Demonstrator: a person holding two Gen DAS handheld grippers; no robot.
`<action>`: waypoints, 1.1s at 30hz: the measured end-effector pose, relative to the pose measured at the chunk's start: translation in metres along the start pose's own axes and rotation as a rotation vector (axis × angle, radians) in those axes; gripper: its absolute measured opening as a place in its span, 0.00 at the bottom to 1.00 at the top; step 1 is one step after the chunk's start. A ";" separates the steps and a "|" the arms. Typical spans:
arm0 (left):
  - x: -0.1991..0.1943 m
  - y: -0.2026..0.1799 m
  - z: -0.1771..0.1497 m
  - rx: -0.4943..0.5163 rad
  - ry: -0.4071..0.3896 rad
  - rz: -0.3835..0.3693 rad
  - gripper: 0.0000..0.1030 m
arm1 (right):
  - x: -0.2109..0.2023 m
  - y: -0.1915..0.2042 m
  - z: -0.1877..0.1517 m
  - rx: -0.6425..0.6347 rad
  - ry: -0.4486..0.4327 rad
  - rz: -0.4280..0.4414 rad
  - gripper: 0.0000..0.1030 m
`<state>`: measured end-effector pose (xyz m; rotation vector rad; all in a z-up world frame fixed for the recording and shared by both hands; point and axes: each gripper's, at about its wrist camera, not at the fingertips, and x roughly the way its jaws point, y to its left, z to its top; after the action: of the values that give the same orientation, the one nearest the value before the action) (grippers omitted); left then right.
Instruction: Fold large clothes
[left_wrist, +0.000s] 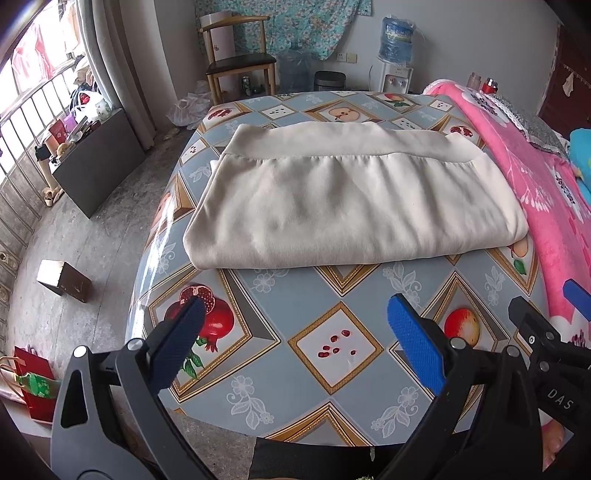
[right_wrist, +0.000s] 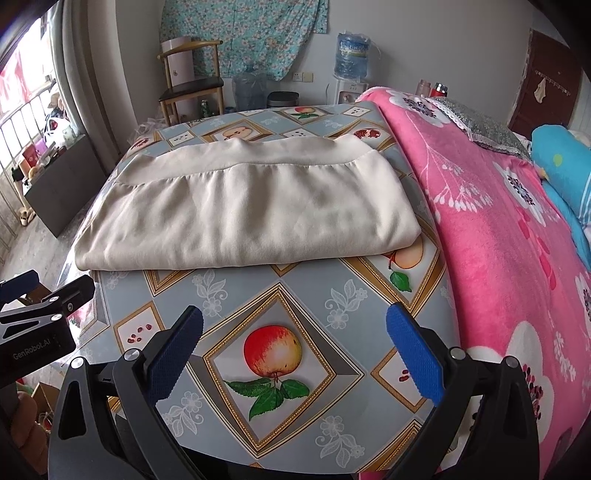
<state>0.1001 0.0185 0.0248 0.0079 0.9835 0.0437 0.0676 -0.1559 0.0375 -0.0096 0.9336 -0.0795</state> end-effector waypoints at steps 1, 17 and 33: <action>0.000 0.000 0.000 0.001 0.000 0.001 0.93 | 0.000 0.000 0.000 0.000 0.000 0.002 0.94; 0.001 0.001 0.000 -0.001 0.000 0.001 0.93 | 0.000 0.001 -0.001 -0.003 0.002 -0.001 0.94; 0.001 0.002 0.000 -0.002 0.001 -0.002 0.93 | 0.001 -0.001 -0.001 -0.002 0.005 -0.004 0.94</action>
<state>0.1007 0.0207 0.0238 0.0055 0.9840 0.0430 0.0673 -0.1567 0.0367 -0.0138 0.9390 -0.0826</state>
